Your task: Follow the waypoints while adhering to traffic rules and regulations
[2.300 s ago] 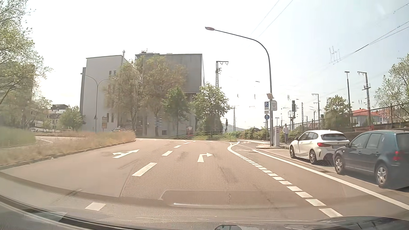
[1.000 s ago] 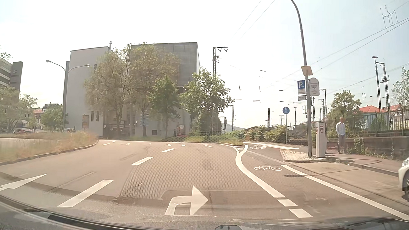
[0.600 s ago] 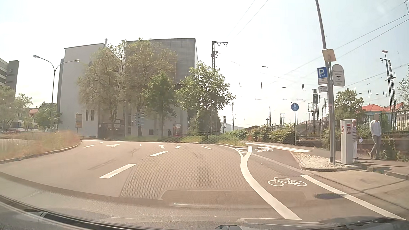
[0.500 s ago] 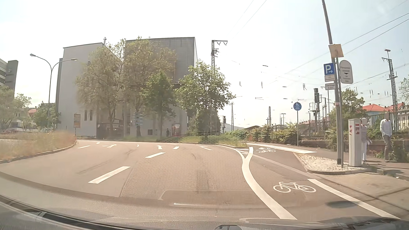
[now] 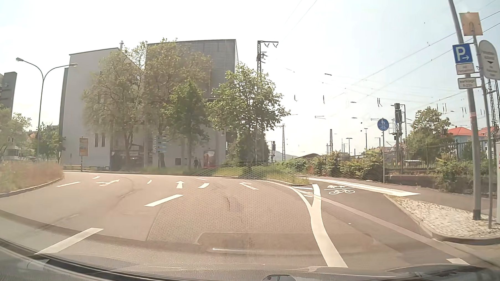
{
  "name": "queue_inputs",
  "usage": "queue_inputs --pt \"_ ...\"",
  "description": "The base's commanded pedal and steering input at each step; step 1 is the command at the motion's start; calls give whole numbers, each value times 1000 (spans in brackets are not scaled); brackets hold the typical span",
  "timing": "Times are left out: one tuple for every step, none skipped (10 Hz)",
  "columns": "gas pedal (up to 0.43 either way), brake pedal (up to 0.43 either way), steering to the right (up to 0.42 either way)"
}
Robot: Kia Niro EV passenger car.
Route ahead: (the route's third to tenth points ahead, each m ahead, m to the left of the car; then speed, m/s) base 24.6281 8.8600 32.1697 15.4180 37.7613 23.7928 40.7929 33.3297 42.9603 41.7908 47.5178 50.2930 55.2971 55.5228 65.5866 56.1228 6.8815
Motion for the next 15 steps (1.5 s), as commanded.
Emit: queue_inputs --pt "110 0 2" --pt "110 0 0" --pt "110 0 -2" --pt "110 0 -3" --pt "110 0 -5" --pt "110 0 -8" --pt "110 0 -10" --pt "110 0 -12" --pt "110 0 -17" --pt "110 0 -23" --pt "110 0 -28" --pt "110 0 -34" --pt "110 0 -38" --pt "118 0 -39" --pt "118 0 -42"
